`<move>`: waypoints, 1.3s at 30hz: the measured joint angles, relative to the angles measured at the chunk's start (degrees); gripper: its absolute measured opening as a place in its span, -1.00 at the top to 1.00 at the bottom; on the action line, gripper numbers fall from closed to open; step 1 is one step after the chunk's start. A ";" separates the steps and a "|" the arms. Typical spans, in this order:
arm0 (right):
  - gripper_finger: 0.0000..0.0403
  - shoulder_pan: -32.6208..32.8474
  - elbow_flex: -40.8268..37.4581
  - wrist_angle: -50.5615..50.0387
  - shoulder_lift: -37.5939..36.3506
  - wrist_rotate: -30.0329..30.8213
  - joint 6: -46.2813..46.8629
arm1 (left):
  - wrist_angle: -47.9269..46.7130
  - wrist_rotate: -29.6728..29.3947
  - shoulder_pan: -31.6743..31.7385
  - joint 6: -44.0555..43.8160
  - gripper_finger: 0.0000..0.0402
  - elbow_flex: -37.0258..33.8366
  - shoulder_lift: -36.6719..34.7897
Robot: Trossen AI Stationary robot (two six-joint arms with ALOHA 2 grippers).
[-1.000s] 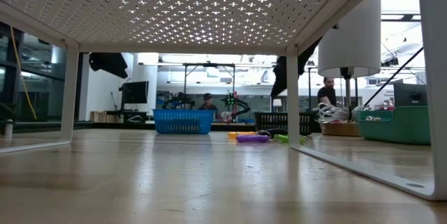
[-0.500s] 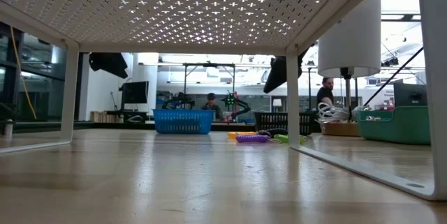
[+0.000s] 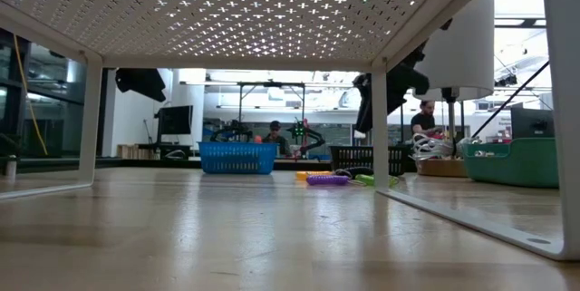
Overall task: Pick & Place Office Desk Supplies
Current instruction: Put the black spring keychain into the black bin
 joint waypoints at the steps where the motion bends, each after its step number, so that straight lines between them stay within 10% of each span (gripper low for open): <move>1: 0.56 0.08 0.00 -0.15 0.00 -0.69 0.00 | 0.00 0.01 0.01 0.00 0.03 -0.01 0.00; 39: 0.56 9.84 -8.53 10.20 0.61 -1.76 -10.53 | 0.01 0.00 0.01 0.00 0.03 0.00 0.00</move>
